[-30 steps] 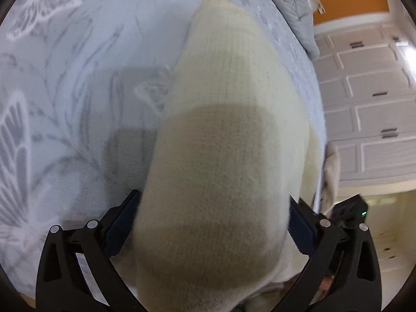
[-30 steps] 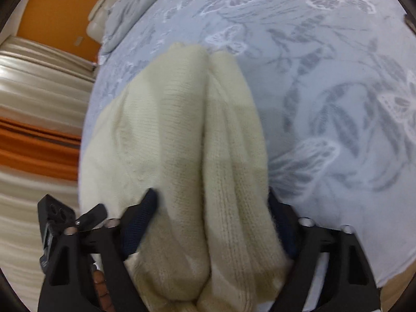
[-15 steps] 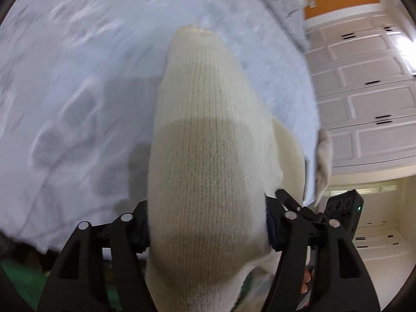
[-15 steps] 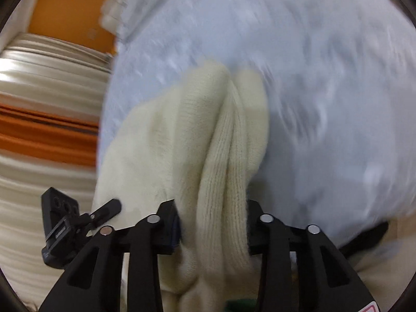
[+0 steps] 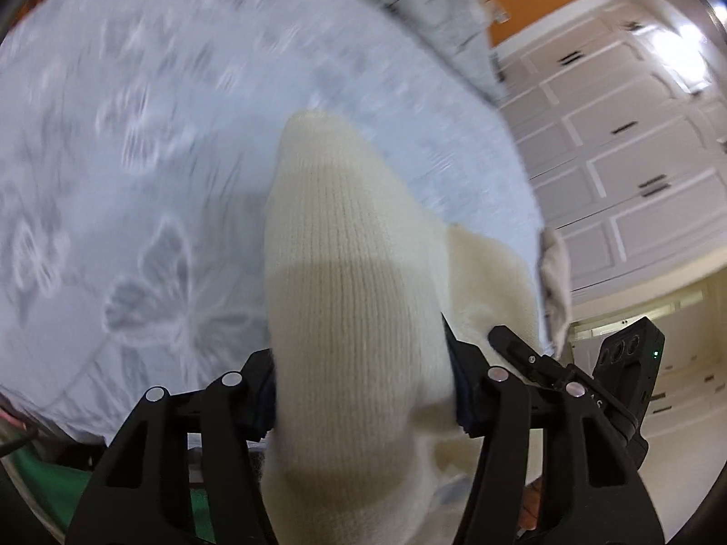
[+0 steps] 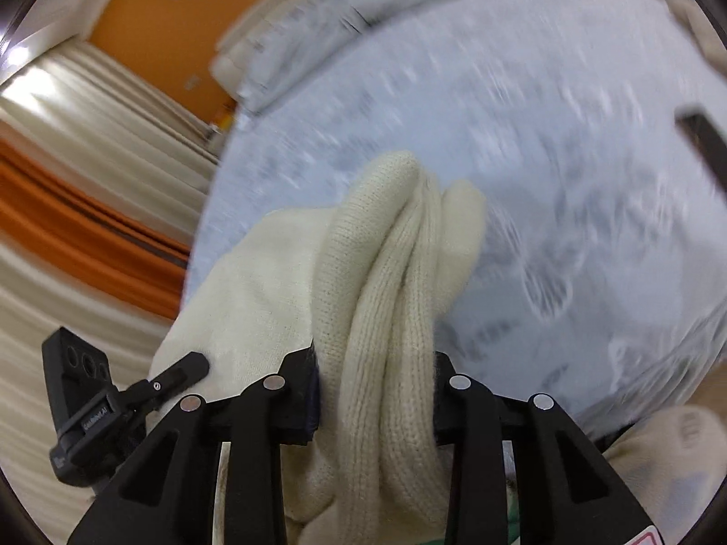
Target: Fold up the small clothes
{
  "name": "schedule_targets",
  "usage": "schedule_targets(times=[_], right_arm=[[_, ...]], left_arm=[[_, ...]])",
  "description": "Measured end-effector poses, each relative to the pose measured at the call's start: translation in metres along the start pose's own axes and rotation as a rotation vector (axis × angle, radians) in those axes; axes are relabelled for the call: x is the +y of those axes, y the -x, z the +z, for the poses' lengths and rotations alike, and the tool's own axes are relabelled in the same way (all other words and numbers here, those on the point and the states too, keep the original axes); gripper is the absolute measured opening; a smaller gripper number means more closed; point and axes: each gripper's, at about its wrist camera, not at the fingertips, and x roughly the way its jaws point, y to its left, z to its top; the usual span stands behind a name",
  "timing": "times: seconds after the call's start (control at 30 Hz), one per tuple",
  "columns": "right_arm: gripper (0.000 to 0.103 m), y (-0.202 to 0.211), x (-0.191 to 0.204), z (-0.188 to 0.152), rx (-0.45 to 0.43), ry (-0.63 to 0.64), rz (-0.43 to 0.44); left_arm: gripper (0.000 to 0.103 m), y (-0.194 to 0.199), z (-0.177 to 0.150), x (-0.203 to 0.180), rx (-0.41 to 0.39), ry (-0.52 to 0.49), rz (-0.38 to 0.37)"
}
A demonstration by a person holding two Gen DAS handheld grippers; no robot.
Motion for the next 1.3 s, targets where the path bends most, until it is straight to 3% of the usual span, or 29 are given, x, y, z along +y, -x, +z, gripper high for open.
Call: schedule_targets(times=[0.33,0.57,0.8,0.97,1.2,1.3], right_arm=[[0.031,0.128,0.113,0.025,-0.295,0.221,0.126],[0.031,0.152,0.165,0.037,-0.376,0.309,0.21],[0.031,0.096,0.179,0.048,-0.316,0.32,0.221],[0.031,0.036,0.171,0.055,-0.219,0.299,0.193],[0.031,-0.018,0.162,0.054,-0.134,0.282,0.146],[0.038,-0.055,0.144,0.047,-0.076,0.25,0.118]], left_arm=[[0.056,0.151,0.015,-0.091,-0.302,-0.262,-0.102],[0.057,0.219,0.024,-0.103,-0.457,-0.324,-0.128],[0.057,0.219,0.043,-0.072,-0.489,-0.3,-0.086],[0.057,0.184,0.06,-0.032,-0.442,-0.247,-0.044],[0.057,0.15,0.072,0.005,-0.38,-0.206,-0.006],[0.058,0.135,0.073,0.019,-0.35,-0.199,0.017]])
